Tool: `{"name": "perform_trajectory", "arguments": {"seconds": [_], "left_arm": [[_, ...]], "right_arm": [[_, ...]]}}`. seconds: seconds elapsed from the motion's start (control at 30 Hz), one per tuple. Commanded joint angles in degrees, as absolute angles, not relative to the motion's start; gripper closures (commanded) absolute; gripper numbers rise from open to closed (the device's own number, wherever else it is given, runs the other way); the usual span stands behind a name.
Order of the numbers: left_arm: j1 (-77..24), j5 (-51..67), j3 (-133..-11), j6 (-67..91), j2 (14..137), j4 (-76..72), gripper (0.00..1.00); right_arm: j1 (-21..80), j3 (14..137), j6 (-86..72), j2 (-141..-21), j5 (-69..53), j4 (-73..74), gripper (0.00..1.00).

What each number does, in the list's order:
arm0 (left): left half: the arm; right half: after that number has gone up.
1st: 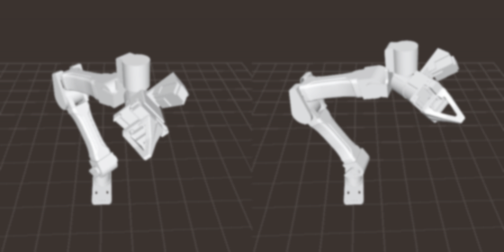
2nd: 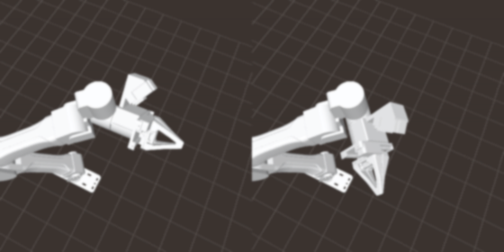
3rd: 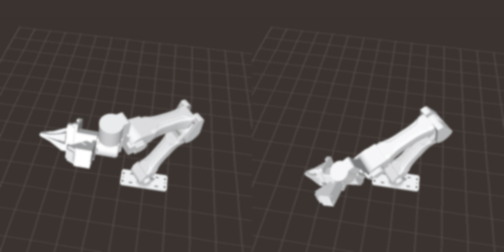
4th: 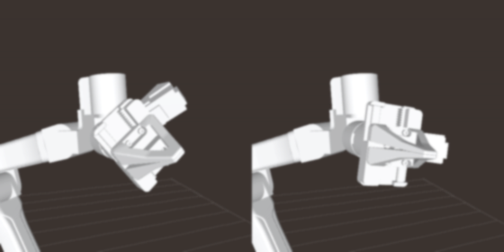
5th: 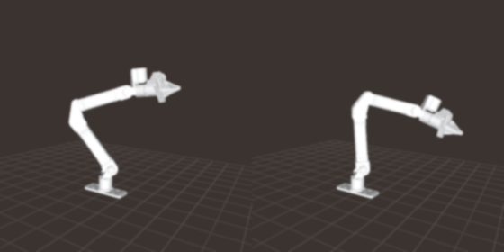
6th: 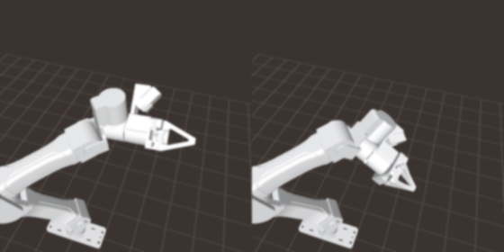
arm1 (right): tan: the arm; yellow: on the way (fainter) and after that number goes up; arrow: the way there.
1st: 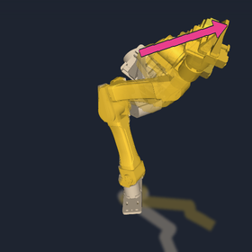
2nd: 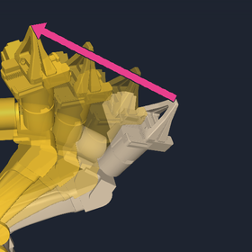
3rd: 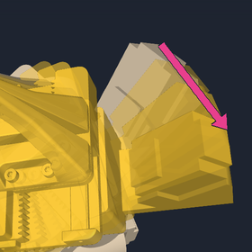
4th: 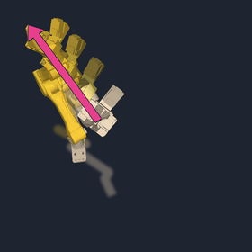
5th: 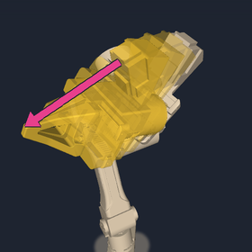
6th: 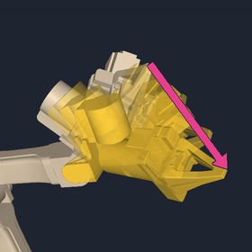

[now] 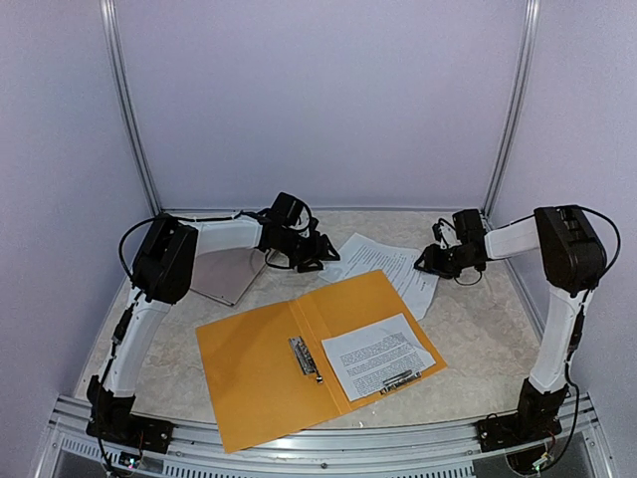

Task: Put the files into the folder
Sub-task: Pick up the file from the center of the board, then place the file in the folder with some files.

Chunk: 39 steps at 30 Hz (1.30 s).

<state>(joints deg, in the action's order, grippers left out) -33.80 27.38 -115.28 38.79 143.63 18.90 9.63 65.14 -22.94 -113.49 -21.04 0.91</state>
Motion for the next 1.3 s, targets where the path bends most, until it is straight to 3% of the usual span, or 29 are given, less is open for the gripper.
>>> {"name": "perform_trajectory", "arguments": {"seconds": [0.0, 0.23, 0.8, 1.27], "left_arm": [[-33.8, 27.2, -112.4, 38.9, 144.6, 21.9, 0.39], [-32.9, 26.7, -110.8, 38.8, 143.2, 21.2, 0.39], [-30.1, 23.6, -101.7, 34.8, 129.2, 19.1, 0.32], [-30.5, 18.2, -82.5, 35.1, 108.0, 15.5, 0.20]], "right_arm": [[9.7, 65.8, -21.9, -112.6, -21.3, 5.2, 0.67], [9.7, 68.8, -20.2, -111.5, -21.4, 6.4, 1.00], [11.3, 72.9, -15.5, -96.2, -20.6, 9.1, 1.00], [30.6, 74.2, -4.9, -86.2, -10.5, 16.6, 1.00]]}}
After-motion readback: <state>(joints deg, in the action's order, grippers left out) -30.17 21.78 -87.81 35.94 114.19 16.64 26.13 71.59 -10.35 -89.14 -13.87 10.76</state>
